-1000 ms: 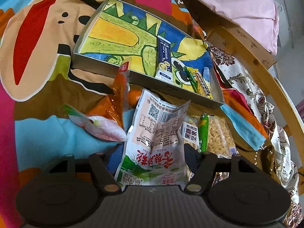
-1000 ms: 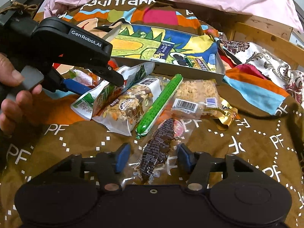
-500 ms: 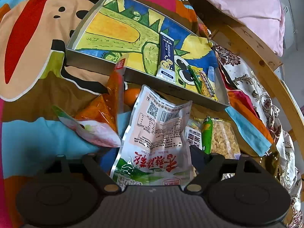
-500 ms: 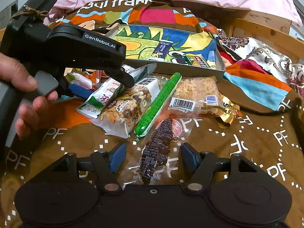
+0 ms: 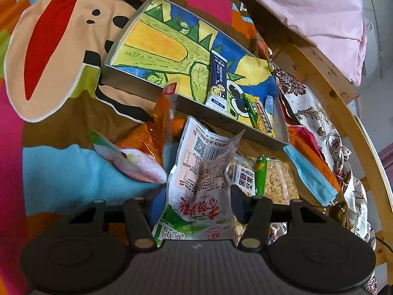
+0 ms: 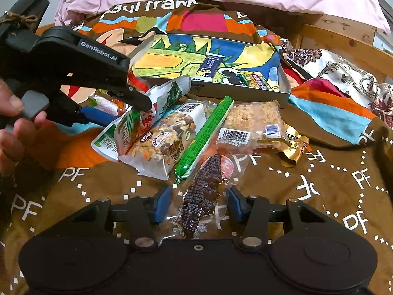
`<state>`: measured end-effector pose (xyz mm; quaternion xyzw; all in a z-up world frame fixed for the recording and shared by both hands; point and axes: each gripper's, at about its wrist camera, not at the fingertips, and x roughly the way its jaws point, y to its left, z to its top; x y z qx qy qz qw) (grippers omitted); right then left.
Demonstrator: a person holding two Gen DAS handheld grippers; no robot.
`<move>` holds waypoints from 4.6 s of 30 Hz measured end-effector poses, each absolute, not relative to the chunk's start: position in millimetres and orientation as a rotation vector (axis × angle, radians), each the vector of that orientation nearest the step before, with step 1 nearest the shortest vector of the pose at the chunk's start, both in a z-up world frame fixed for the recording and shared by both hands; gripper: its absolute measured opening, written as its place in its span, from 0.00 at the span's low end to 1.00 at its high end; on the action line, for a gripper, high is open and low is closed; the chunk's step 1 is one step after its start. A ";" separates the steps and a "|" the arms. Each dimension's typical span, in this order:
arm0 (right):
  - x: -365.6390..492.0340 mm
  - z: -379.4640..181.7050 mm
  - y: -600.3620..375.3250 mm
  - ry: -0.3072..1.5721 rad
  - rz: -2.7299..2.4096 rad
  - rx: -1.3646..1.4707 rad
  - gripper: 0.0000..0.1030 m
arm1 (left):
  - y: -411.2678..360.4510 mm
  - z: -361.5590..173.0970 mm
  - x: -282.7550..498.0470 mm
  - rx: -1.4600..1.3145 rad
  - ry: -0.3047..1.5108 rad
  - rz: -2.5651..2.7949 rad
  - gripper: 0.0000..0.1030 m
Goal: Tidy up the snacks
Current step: 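Close the left tool on the white bag while the right tool grips the dried meat pack, then lift the white bag toward the tin box while the right tool carries the meat pack there, then open both tools over the tin box to drop the two bags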
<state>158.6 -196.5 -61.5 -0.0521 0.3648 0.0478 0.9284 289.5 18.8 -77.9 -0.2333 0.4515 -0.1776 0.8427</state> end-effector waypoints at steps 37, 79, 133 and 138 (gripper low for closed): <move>154.1 -57.1 -196.2 0.707 0.114 -0.117 0.45 | 29.7 -64.4 271.3 -0.566 0.946 -0.385 0.39; 289.3 15.8 -271.7 0.249 0.083 0.037 0.45 | -14.3 24.6 325.8 -0.642 0.626 -0.373 0.39; 315.8 32.6 -304.1 0.321 0.119 0.194 0.94 | -48.6 -3.1 383.4 -0.514 0.615 -0.181 0.92; 273.9 56.3 -295.7 0.228 0.119 0.153 0.99 | -47.4 24.4 345.8 -0.454 0.526 -0.201 0.99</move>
